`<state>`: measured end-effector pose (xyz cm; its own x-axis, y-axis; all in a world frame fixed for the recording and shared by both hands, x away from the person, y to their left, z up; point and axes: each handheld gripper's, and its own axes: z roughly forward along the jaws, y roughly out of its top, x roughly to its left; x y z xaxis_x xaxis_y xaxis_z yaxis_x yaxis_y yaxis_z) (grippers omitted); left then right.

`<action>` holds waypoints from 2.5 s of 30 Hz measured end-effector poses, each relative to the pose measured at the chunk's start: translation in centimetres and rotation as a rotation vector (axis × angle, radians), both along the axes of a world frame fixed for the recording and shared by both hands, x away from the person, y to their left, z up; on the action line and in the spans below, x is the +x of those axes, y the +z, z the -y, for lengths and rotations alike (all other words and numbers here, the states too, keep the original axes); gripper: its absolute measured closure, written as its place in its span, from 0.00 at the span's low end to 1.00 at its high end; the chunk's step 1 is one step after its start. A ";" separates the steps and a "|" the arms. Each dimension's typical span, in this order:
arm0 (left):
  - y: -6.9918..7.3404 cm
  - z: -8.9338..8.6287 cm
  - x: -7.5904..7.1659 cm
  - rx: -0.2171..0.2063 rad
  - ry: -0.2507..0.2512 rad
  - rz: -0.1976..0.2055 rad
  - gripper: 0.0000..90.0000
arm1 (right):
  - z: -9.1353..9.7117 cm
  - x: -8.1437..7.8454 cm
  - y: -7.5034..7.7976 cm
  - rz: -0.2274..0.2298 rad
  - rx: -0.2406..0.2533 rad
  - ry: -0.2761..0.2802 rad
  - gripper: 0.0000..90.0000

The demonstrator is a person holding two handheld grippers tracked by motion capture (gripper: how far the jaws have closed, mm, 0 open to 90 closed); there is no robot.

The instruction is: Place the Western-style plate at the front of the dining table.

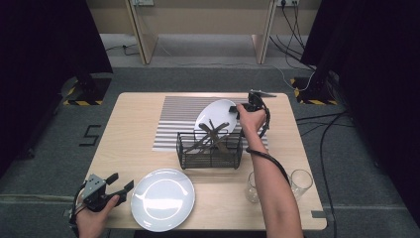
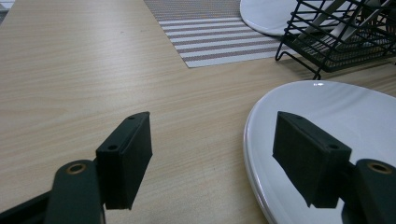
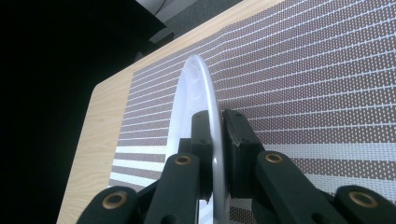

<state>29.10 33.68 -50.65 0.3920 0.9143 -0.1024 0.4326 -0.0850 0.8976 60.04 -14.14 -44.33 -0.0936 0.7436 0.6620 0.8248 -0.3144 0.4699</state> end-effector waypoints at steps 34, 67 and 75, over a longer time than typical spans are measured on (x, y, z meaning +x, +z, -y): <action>0.0 0.0 0.0 0.002 0.001 0.000 0.31 | 1.1 0.3 -1.5 -0.084 -0.042 0.011 0.83; 0.0 0.2 0.0 0.002 -0.002 0.001 0.31 | 2.0 0.2 -2.7 -0.121 -0.079 0.003 0.79; 0.0 0.1 0.0 0.001 0.001 0.000 0.31 | 2.0 0.2 -3.1 -0.136 -0.095 0.000 0.78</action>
<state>29.11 33.56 -50.66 0.3914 0.9146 -0.1012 0.4331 -0.0860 0.8972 60.26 -16.16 -47.38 -0.0081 0.8037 0.5950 0.8829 -0.2737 0.3816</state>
